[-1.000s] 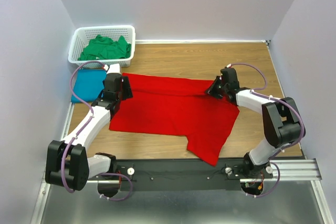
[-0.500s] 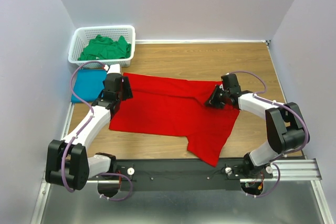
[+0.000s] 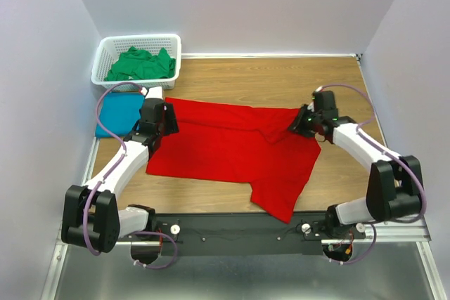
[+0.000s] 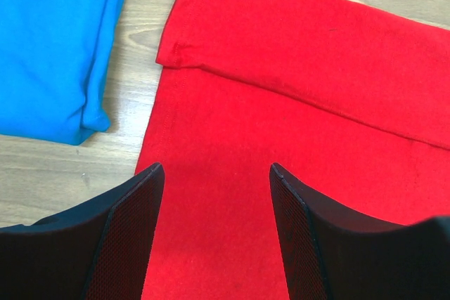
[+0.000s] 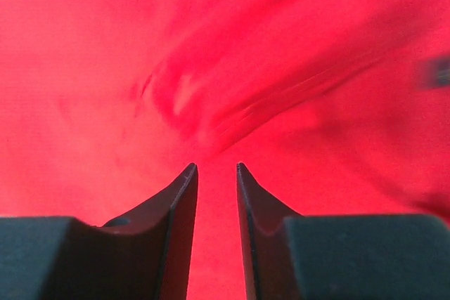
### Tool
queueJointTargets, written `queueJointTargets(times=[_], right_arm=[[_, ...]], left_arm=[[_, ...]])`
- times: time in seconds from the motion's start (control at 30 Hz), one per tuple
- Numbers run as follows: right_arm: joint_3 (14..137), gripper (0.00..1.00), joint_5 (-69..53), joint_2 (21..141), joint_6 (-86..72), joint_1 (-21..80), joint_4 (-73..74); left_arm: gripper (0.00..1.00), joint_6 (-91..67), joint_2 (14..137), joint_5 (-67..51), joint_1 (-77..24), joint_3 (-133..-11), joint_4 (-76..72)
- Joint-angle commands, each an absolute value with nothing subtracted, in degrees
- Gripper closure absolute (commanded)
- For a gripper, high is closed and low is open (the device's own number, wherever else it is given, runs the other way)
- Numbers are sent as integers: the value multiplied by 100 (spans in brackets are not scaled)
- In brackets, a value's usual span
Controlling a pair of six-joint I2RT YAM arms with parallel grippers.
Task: Fold and stack the t-shirts
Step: Fold the tshirt
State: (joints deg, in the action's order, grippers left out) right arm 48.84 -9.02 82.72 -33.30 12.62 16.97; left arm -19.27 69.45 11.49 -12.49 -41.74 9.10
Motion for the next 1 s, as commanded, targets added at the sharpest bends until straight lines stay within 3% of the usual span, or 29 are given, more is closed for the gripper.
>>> queueJointTargets(times=[0.0,0.3,0.4,0.47,0.53,0.97], right_arm=[[4966,67,-62,7998,-2805,504,1881],[4474,65,-1203,8340,-2348,-510,300],[4544,50,-1598,8542,-2084,-536,53],[4570,49,-1757,8631,-2039,-554,-289],[4562,41,-1906,8788,-2004,-571,-508],[4430,43,-2777,9343,-2030,-598,-923]], left_arm=[[31,-1837,6970,1020,-1257,-4351,896],[31,-1819,6943,1011,-1257,-4333,896],[31,-1811,6961,1002,-1257,-4333,896],[31,-1802,6961,993,-1257,-4342,888],[31,-1802,6987,993,-1257,-4350,888],[31,-1784,7058,932,-1257,-4359,896]])
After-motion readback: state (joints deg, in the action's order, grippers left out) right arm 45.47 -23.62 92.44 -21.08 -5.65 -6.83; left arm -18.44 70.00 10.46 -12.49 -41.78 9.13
